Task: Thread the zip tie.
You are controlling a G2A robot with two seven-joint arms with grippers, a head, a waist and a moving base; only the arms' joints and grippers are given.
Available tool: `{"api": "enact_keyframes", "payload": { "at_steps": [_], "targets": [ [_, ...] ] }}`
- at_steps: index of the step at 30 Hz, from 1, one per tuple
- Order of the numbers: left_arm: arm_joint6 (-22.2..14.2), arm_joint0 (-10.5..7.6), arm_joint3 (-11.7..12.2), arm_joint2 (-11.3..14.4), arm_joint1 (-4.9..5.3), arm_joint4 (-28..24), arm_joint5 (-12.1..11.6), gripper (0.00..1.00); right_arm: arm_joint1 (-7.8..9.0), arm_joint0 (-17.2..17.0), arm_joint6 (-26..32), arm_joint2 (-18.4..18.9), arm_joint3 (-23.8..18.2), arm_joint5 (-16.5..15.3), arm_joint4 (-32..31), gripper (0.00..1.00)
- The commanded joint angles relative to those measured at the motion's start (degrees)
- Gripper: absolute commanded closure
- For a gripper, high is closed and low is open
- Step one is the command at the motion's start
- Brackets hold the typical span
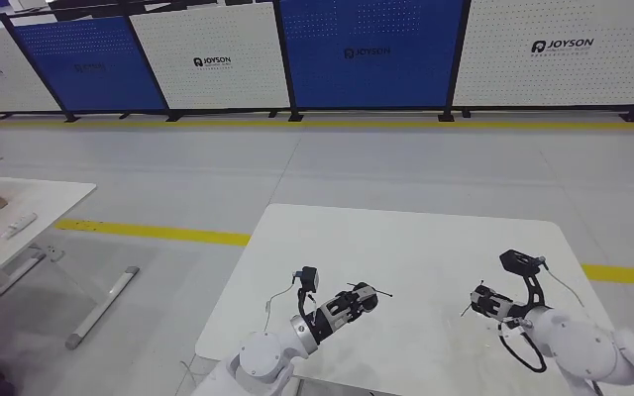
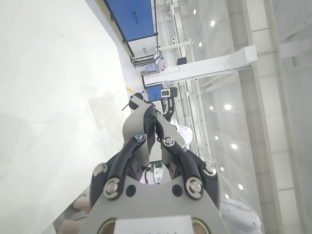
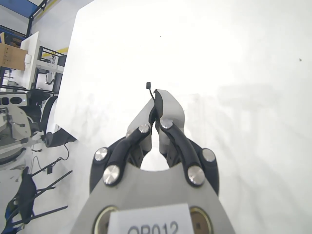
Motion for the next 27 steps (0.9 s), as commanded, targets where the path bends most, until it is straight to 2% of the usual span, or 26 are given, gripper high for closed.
{"api": "enact_keyframes", "payload": {
  "at_steps": [1, 7, 9, 12, 13, 27],
  "targets": [
    [0.0, 0.0, 0.0, 0.0, 0.0, 0.0, 0.0, 1.0, -0.02, -0.08, -0.43, 0.0, 0.03, -0.03, -0.13, 1.0],
    [1.08, -0.14, -0.03, 0.4, -0.01, 1.65, -0.14, 1.0, -0.76, -3.53, -11.99, -0.86, -2.42, 2.49, -2.94, 1.0],
    [2.13, -0.21, 0.05, 0.88, 0.02, 4.61, -0.89, 1.0, -1.15, -5.26, -17.03, -0.52, -3.49, 2.49, -2.67, 1.0],
    [4.55, -0.2, 0.32, 1.87, 0.04, 10.13, -2.11, 1.0, -1.44, -7.01, -20.46, -0.07, -4.62, 2.49, -3.13, 1.0],
    [5.55, -0.15, 0.38, 2.25, -0.01, 11.29, -2.34, 1.0, -1.44, -7.01, -20.46, -0.07, -4.62, 2.49, -3.13, 1.0],
    [5.55, -0.15, 0.38, 2.25, -0.01, 11.29, -2.34, 1.0, -1.44, -7.01, -20.46, -0.07, -4.62, 2.49, -3.13, 1.0]
  ]
}}
